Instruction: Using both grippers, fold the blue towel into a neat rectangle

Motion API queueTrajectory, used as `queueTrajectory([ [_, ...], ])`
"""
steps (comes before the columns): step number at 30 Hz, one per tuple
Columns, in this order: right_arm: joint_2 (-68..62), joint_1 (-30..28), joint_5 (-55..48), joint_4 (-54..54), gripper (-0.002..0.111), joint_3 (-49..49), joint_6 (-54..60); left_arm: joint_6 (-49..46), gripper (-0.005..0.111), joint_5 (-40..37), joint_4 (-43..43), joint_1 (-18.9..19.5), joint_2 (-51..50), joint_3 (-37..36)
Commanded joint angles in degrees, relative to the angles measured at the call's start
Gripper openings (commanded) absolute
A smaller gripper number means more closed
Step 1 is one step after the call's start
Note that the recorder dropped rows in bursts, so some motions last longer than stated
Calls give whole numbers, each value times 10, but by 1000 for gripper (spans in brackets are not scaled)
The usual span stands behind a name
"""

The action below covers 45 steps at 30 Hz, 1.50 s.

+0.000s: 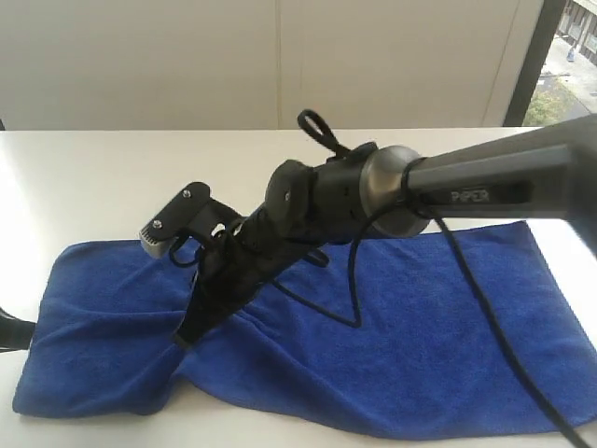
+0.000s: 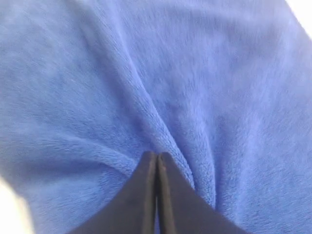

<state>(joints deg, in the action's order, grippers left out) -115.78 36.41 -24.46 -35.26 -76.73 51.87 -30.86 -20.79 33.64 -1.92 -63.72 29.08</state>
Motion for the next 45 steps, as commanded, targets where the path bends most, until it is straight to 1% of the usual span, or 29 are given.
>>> queueTrajectory([
  [1,40,14,-81,3,2,1,87,2,0,1,4,1,4,-5],
  [2,43,20,-101,2,4,1,109,2,0,2,6,1,4,-5],
  [5,38,43,-152,-2,17,1,193,3,0,6,6,1,4,-5],
  [7,31,62,-143,-9,29,2,211,7,0,7,6,1,4,-5],
  [8,26,71,-133,-9,33,2,213,7,0,7,6,1,4,-5],
  [9,13,91,-104,-9,38,2,214,6,0,6,6,1,4,-5],
  [11,-6,118,-67,-9,38,2,214,6,0,5,6,1,4,-5],
  [15,-22,142,-21,-9,38,2,214,6,0,5,6,1,4,-5],
  [16,-29,149,14,-9,38,2,210,6,0,5,6,1,4,-5],
  [18,-39,152,60,-9,38,2,179,6,0,5,6,1,4,-5],
  [23,-56,152,93,-9,38,2,162,6,0,5,6,1,4,-5],
  [24,-60,152,87,-9,34,2,162,6,0,5,6,1,4,-5],
  [27,-70,152,82,-8,17,2,162,6,0,6,6,1,4,-5],
  [31,-69,150,80,-8,0,-1,153,6,0,6,6,1,4,-5],
  [35,-51,137,75,-8,0,-19,127,9,0,6,6,1,4,-5],
  [41,-31,62,28,-9,0,-59,50,19,0,17,6,1,4,-5],
  [45,-38,17,25,-9,0,-62,23,22,0,19,6,1,4,-5],
])
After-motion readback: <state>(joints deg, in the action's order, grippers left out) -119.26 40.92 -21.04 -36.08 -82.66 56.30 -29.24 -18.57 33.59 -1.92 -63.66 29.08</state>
